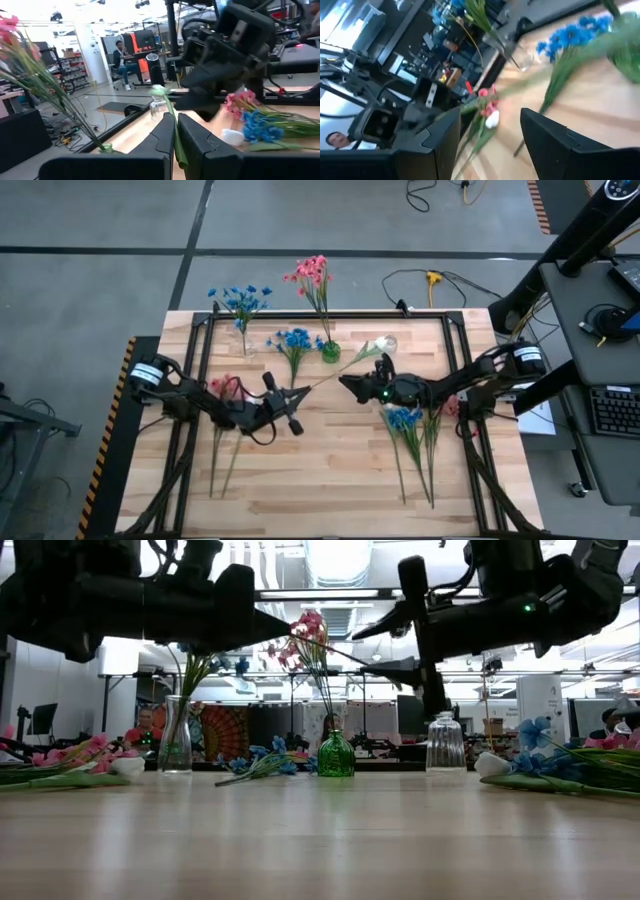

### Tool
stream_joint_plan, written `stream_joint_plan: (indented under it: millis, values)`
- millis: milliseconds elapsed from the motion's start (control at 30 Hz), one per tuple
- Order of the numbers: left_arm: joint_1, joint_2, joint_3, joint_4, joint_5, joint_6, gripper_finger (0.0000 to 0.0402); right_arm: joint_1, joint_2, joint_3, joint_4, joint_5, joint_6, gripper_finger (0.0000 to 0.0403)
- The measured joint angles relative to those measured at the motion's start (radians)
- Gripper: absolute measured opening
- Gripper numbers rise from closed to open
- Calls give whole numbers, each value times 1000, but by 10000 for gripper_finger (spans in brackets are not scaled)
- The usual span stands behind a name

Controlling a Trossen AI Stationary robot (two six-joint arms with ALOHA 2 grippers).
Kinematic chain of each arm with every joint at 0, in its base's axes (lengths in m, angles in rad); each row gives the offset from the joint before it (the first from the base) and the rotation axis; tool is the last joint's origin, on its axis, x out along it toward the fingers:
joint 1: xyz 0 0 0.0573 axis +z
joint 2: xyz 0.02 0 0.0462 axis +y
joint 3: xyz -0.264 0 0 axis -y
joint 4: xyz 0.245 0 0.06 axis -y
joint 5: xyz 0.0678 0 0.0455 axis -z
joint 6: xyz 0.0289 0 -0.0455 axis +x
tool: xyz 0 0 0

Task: Sort flowers into vase by color
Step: Put the top white flower into the right transparent vase

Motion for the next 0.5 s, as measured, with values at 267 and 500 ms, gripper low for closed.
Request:
stream_joint_plan:
  millis: [267,500]
  values:
    - [-7,0,9,-17,1,-18,0,-4,7,42,24,0,-77,199]
    - [-18,0,8,-27,12,-18,0,-8,8,43,14,8,-102,183]
